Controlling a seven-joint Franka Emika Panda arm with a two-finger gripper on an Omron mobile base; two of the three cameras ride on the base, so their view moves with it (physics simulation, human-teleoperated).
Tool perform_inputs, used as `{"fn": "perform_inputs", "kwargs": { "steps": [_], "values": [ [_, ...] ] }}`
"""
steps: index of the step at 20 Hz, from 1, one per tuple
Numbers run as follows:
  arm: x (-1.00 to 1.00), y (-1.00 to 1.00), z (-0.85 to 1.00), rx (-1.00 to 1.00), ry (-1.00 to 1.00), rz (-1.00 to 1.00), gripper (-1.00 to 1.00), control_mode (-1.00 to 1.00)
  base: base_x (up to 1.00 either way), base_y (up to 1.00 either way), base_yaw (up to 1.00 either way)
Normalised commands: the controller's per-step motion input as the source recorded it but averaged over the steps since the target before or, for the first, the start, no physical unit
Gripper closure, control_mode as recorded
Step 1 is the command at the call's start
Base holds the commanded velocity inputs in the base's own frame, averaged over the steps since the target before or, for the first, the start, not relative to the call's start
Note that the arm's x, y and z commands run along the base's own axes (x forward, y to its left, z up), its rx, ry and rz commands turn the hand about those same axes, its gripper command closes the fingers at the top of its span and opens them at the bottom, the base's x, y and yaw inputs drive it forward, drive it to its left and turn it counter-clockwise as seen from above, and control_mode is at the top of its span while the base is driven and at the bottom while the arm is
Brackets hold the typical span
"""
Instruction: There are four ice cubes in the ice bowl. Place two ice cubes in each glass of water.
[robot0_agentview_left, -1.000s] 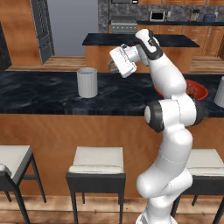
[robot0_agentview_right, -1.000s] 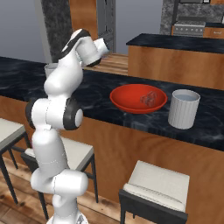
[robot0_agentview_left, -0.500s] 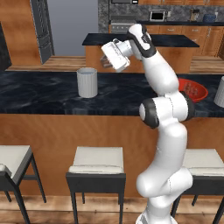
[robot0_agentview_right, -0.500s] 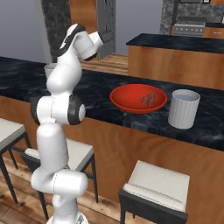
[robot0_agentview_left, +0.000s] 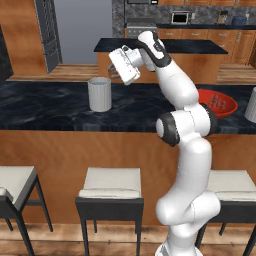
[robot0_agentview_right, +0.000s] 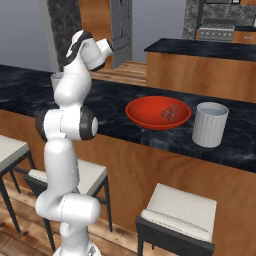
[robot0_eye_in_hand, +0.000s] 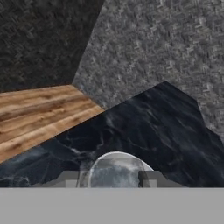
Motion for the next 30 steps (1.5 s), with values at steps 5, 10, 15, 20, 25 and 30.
{"fn": "perform_inputs", "kwargs": {
  "steps": [5, 10, 15, 20, 25, 30],
  "values": [
    [0.22, 0.26, -0.11, 0.00, 0.00, 0.00, 1.00, -1.00, 0.00, 0.00, 0.00],
    [0.43, 0.40, -0.01, 0.00, 0.01, 0.00, 1.00, -1.00, 0.00, 0.00, 0.00],
    [0.64, 0.09, -0.09, 0.00, 0.10, 0.00, 1.00, -1.00, 0.00, 0.00, 0.00],
    [0.58, 0.00, -0.02, 0.00, 0.07, 0.00, 1.00, -1.00, 0.00, 0.00, 0.00],
    [-0.14, 0.00, -0.08, 0.00, 0.00, 0.00, 1.00, -1.00, 0.00, 0.00, 0.00],
    [-0.29, 0.00, -0.11, 0.00, -0.01, 0.00, 1.00, -1.00, 0.00, 0.00, 0.00]
  ]
}}
